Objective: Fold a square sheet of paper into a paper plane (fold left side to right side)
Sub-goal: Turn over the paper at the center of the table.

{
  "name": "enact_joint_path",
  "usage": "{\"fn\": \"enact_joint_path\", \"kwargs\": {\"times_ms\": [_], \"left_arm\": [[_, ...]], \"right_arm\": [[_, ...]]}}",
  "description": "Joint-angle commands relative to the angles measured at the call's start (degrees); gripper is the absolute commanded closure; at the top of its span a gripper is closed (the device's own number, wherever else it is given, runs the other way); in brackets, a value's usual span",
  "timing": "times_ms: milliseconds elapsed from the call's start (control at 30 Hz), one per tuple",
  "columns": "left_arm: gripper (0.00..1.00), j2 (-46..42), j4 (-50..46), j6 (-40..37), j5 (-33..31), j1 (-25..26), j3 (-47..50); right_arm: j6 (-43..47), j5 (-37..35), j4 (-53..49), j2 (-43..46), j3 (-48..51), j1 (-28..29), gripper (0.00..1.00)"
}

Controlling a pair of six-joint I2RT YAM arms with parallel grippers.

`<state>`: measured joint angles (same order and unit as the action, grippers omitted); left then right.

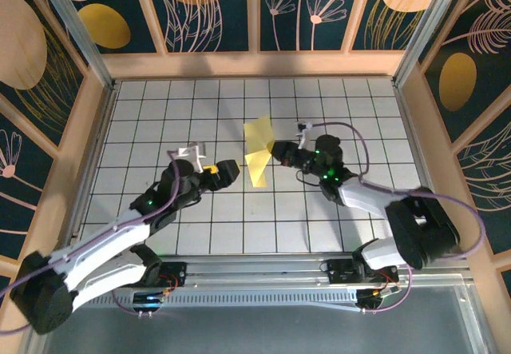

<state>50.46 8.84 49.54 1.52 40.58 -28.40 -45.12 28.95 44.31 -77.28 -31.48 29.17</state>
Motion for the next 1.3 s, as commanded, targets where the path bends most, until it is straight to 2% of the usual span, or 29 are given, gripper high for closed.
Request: {"fn": "enact_joint_path", "kwargs": {"times_ms": [0,133,300,500,667,767,933,1233,1267], "left_arm": [[0.01,-5.36,11.58,6.16,5.52,-0.28,3.81],[0.01,-6.42,23.39,10.79,12.98,-0.27,6.60],[0.02,-0.01,34.04,14.01,20.37,-0.26,6.04],[0.02,9.60,41.95,17.57,24.53,-0.15,3.82],[0.04,14.01,45.08,18.66,27.03,0.80,1.71],[0.14,14.75,46.31,19.33,27.74,1.07,1.29],[0.40,13.56,40.79,17.35,27.10,1.08,0.00],[0.68,13.00,37.00,16.37,25.55,1.01,0.17],[0.71,12.95,36.63,16.30,25.41,1.08,0.14]], "right_arm": [[-3.95,3.74,5.82,5.72,2.22,-2.09,1.00],[-6.50,3.95,2.43,11.51,1.04,-2.61,1.00],[-12.64,5.05,3.04,14.03,-0.17,-2.19,1.00],[-16.29,4.57,5.83,13.83,-0.38,0.54,1.00],[-16.32,3.67,6.30,12.83,-0.77,1.86,1.00],[-16.30,3.22,6.55,12.17,-0.51,3.17,1.00],[-17.28,3.04,8.24,11.34,-0.06,3.44,1.00],[-17.28,2.52,8.16,11.69,0.79,3.48,1.00],[-17.24,2.52,8.07,11.79,0.81,3.48,0.97]]}}
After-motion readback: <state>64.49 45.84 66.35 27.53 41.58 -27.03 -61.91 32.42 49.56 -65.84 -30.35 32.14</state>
